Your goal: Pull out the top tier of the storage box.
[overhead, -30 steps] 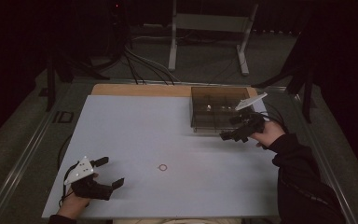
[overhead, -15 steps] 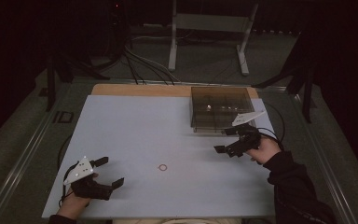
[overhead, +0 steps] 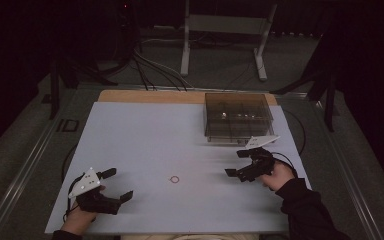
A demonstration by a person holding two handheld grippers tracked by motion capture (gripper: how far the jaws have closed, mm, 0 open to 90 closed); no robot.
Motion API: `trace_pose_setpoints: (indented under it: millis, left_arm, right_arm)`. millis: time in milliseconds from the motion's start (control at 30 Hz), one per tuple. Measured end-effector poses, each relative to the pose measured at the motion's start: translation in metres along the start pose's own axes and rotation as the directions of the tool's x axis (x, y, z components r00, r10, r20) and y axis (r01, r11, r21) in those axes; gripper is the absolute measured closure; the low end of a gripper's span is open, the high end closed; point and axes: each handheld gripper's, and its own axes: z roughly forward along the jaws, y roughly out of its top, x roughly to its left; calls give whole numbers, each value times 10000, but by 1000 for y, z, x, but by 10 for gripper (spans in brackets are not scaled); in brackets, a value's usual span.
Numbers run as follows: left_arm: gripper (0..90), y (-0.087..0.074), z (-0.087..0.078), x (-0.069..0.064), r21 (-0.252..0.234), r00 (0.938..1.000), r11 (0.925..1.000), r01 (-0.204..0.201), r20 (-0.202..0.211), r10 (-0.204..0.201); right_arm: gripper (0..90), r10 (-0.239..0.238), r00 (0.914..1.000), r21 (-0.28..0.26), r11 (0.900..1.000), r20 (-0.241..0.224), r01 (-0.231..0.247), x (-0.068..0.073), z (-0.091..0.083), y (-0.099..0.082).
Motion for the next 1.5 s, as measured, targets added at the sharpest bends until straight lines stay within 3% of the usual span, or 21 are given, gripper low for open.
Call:
trace_pose_setpoints:
  millis: [67, 267, 433, 567, 633, 733, 800, 900, 1000, 1267, 1500]
  left_arm:
    - [0, 0, 0, 0, 23, 10000, 10000, 0, -1, 0]
    - [0, 0, 1, 2, 27, 10000, 10000, 32, 62, -32]
    - [0, 0, 1, 2, -42, 9999, 10000, 70, 106, -70]
    - [0, 0, 2, 2, -45, 9999, 10000, 15, 155, -14]
    - [0, 0, 2, 3, -9, 9999, 10000, 6, 156, -6]
    - [0, 0, 2, 4, -77, 9998, 9999, 86, 170, -85]
    - [0, 0, 3, 4, -67, 9998, 9999, 104, 191, -103]
    - [0, 0, 4, 3, -24, 9998, 10000, 11, 207, -10]
    - [0, 1, 3, 2, -70, 9997, 10000, 1, 231, 1]
    - [0, 2, 3, 0, -81, 9996, 10000, -51, 273, 53]
    - [0, 2, 4, 1, -75, 9995, 10000, -62, 301, 64]
  right_arm:
    - [91, -173, 9997, -264, 9995, 147, 176, 4, 1, -3]
    - [91, 26, 9999, -601, 9982, 140, -18, 12, 4, -13]
    - [91, 142, 9981, -1243, 9922, 607, -66, 19, 5, -28]
    - [91, -43, 9951, -1021, 9947, 987, 144, 26, 6, -37]
    - [91, -79, 9941, -1232, 9922, 1081, 213, 28, 4, -40]
    - [92, 54, 9892, -1517, 9883, 1466, 171, 29, 4, -46]
    - [92, 99, 9813, -1638, 9863, 1922, 221, 29, 5, -49]
    - [93, 198, 9796, -1711, 9851, 1999, 150, 26, 6, -53]
    - [126, -64, 9748, -1797, 9826, 2229, 476, 25, 8, -54]
    - [130, 193, 9807, -2346, 9717, 1944, 274, 23, 4, -56]
    - [135, 198, 9825, -2282, 9733, 1853, 234, 23, 5, -56]
